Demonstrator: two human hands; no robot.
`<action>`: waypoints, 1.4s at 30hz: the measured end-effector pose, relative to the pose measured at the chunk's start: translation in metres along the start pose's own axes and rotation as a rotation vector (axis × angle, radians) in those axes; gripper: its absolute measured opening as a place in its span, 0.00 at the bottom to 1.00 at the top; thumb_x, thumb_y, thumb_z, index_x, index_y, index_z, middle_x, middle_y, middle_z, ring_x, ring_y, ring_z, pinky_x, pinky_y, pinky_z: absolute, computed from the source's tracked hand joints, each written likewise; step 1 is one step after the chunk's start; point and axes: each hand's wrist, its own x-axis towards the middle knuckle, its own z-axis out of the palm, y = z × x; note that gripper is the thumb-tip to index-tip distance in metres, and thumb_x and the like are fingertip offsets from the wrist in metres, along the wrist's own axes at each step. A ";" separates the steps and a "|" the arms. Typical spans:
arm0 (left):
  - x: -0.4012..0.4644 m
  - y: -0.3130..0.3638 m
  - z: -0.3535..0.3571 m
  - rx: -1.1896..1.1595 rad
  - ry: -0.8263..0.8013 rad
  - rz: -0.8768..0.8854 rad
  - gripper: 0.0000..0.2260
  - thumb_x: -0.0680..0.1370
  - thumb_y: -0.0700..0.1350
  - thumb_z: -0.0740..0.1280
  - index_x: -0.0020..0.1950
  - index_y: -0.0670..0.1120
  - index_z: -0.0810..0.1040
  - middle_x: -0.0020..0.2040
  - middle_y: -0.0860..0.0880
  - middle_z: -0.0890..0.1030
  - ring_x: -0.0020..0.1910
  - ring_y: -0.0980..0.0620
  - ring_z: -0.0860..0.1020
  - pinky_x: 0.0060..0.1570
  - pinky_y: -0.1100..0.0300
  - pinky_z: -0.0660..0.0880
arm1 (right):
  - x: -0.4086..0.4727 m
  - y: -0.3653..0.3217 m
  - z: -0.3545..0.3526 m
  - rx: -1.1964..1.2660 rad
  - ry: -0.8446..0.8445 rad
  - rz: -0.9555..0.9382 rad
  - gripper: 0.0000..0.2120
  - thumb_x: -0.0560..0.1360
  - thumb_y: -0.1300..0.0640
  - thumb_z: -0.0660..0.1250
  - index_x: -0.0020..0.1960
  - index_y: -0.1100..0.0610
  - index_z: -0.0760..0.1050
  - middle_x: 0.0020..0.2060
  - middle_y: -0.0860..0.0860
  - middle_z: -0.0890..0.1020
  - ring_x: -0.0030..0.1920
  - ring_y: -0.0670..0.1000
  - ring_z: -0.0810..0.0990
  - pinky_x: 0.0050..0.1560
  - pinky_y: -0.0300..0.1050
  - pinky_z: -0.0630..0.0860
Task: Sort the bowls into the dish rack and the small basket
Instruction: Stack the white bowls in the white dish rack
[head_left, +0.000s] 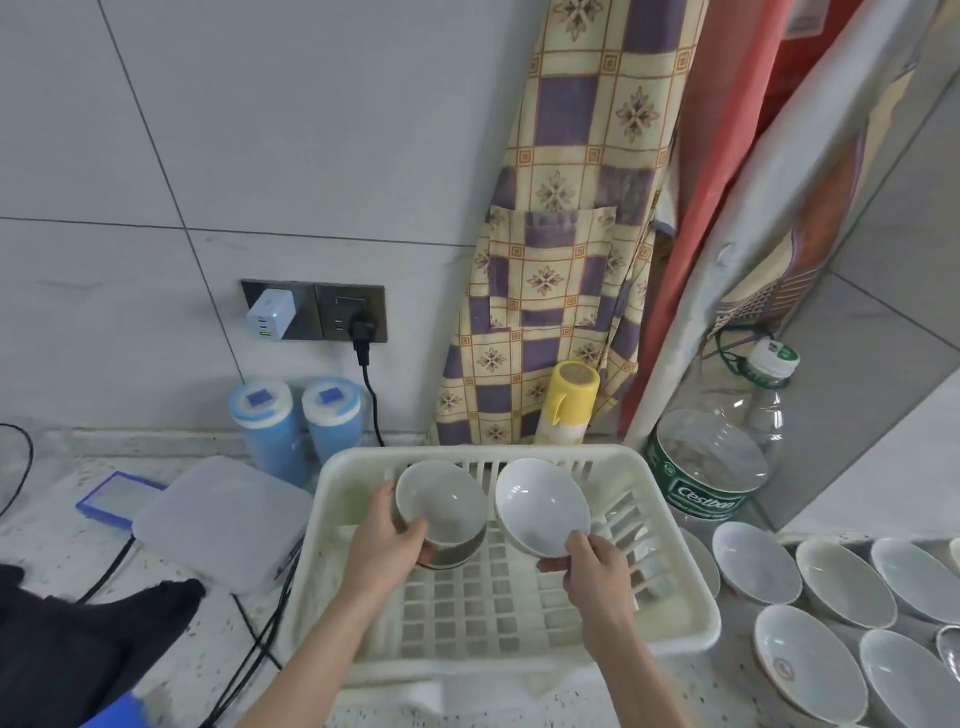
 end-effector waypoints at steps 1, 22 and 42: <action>0.001 0.000 0.000 -0.025 -0.005 -0.010 0.20 0.76 0.36 0.65 0.63 0.56 0.68 0.47 0.49 0.84 0.31 0.53 0.84 0.26 0.69 0.75 | 0.001 0.001 0.002 0.004 0.000 0.002 0.09 0.78 0.59 0.57 0.48 0.56 0.77 0.30 0.55 0.85 0.28 0.48 0.67 0.31 0.43 0.67; 0.010 -0.017 -0.004 0.363 -0.149 0.059 0.27 0.81 0.41 0.57 0.80 0.51 0.56 0.32 0.51 0.78 0.25 0.62 0.79 0.26 0.70 0.70 | 0.020 0.005 0.033 0.015 -0.141 0.047 0.11 0.77 0.62 0.55 0.50 0.59 0.77 0.28 0.51 0.82 0.23 0.45 0.61 0.25 0.36 0.62; 0.014 -0.021 -0.005 0.165 0.092 0.070 0.22 0.82 0.56 0.56 0.71 0.47 0.72 0.59 0.43 0.82 0.61 0.43 0.78 0.62 0.48 0.72 | 0.026 -0.013 0.069 -0.304 -0.368 0.034 0.11 0.75 0.63 0.56 0.43 0.59 0.77 0.27 0.51 0.83 0.20 0.43 0.65 0.24 0.35 0.62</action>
